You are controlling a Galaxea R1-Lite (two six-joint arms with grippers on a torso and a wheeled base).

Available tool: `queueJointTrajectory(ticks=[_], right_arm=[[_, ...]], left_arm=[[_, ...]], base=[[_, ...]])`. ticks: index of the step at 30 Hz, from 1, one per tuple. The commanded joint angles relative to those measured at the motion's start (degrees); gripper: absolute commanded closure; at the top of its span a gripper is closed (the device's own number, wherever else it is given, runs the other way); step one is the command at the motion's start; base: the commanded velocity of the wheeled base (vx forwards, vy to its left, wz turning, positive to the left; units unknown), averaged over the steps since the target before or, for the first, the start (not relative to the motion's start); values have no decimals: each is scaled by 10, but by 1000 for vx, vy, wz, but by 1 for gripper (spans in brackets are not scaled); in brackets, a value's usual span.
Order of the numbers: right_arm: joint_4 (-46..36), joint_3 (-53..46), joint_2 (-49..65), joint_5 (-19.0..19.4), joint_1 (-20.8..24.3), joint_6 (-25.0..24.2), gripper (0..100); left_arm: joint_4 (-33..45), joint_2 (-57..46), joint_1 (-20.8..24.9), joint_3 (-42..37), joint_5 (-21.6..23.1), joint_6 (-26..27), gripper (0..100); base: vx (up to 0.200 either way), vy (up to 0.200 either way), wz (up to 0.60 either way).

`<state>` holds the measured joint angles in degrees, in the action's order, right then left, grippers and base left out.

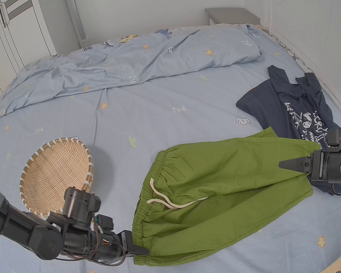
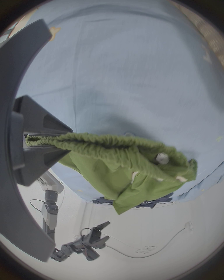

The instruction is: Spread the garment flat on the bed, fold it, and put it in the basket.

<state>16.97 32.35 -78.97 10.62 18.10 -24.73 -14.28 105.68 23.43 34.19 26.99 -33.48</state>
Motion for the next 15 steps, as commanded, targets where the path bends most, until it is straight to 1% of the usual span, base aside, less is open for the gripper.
queueJointTrajectory(ticks=[1, 2, 5, 6, 8, 9, 10, 11, 13, 15], right_arm=[[-6, -5, 3, 4, 4, 1, 0], [-26, -8, 7, 12, 11, 0, 0], [-65, -8, 19, 34, 11, 1, 0], [-85, -9, 26, 48, 5, 1, 0], [-116, -12, 33, 72, -8, 2, 0], [-116, -12, 33, 72, -8, 2, 0], [-132, -19, 33, 89, -31, 7, 0], [-138, -32, 28, 103, -53, 25, 0], [-138, -56, 23, 114, -75, 61, 0], [-136, -81, 8, 122, -91, 97, 0]], left_arm=[[-16, -57, -54, -48, 6, -10, 100], [-34, -76, -88, -77, 25, -10, 100], [-48, -100, -135, -109, 69, -5, 100], [-51, -108, -156, -120, 88, -5, 100], [-54, -123, -182, -133, 111, -4, 100], [-54, -123, -182, -133, 111, -4, 100], [-54, -131, -197, -141, 118, -3, 100], [-55, -138, -214, -147, 119, 1, 100], [-54, -142, -233, -152, 120, 17, 100], [-54, -138, -240, -160, 121, 41, 100]], base=[[0, 0, 0], [0, 0, 0], [0, 0, 0], [0, 0, 0], [0, 0, 0], [0, 0, 0], [0, 0, 0], [0, 0, 0], [0, 0, 0], [0, 0, 0]])
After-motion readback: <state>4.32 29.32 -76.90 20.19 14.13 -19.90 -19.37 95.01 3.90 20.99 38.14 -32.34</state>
